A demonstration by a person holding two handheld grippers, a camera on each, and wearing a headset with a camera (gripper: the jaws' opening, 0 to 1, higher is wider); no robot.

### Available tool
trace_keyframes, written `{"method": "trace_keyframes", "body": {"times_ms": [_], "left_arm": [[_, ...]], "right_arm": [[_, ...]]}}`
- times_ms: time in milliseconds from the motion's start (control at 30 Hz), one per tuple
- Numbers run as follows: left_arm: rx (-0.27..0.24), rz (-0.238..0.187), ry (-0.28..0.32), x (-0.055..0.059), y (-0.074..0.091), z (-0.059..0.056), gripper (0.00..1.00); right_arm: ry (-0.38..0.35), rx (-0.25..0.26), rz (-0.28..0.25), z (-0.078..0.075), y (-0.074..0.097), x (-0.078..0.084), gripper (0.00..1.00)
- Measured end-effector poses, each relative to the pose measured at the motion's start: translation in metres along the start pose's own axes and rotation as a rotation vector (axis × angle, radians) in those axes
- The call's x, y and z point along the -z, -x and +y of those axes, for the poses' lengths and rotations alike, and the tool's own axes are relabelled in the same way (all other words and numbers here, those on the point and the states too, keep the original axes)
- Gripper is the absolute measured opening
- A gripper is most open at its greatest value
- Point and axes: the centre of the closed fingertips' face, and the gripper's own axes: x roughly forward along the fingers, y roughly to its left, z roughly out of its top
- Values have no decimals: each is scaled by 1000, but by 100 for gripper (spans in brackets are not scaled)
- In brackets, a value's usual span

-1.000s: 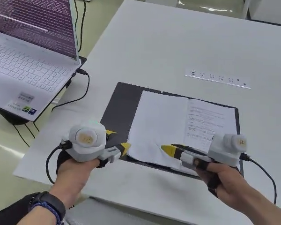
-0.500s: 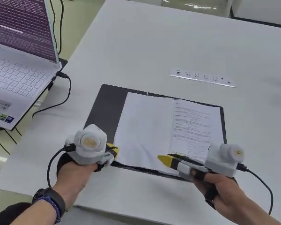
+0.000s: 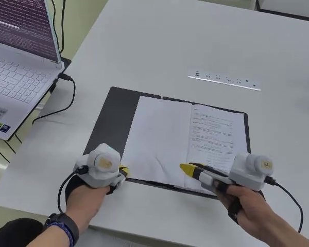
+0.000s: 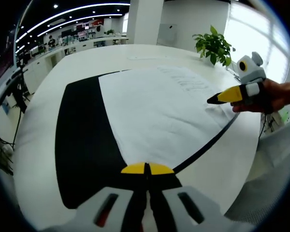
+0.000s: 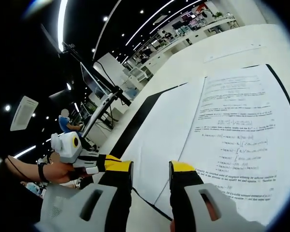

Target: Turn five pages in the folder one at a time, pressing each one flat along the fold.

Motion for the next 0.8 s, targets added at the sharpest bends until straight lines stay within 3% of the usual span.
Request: {"method": "trace_keyframes", "body": {"times_ms": [500,800], "left_arm": [[-2,16,14,0,-2,2,0],[-9,21,29,0,-2,2,0]], "right_arm": [[-1,46,-86,-31,-25,-46,16],[-26,88,-123,-54,-42,-57,8]]}}
